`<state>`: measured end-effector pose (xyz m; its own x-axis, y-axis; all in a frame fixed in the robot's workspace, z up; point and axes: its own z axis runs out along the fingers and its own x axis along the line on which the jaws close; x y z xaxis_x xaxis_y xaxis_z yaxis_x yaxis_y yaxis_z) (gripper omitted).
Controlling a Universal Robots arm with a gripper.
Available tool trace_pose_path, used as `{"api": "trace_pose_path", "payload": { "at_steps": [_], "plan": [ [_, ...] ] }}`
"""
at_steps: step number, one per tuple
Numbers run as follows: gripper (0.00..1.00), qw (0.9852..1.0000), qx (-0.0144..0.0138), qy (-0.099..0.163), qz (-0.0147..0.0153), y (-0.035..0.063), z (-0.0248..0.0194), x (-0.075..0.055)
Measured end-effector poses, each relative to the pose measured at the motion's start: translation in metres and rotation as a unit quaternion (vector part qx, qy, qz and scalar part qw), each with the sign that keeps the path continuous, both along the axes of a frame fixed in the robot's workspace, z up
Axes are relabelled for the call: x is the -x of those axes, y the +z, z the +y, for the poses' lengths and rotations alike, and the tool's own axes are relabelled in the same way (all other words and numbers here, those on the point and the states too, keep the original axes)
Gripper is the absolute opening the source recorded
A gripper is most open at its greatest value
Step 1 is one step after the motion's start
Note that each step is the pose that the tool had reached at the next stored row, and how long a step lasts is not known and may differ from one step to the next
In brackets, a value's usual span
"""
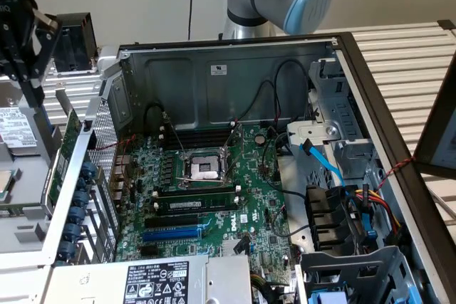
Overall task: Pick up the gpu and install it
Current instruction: 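Reach for the gpu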
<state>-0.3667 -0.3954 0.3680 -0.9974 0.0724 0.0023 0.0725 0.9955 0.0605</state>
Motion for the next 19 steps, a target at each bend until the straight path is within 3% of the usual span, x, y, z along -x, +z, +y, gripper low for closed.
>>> {"api": "trace_pose_path", "payload": {
  "at_steps": [4,10,12,19],
  "plan": [
    [0.11,1.0,-0.0014,0.0,0.0001,-0.0007,0.0,0.018],
    [0.11,1.0,-0.0067,0.0,0.0,-0.0012,0.0,0.038],
    [0.11,1.0,-0.0083,0.0,0.0001,-0.0015,0.0,0.041],
    [0.11,1.0,-0.0086,0.0,0.0,-0.0016,0.0001,0.043]
  ]
}}
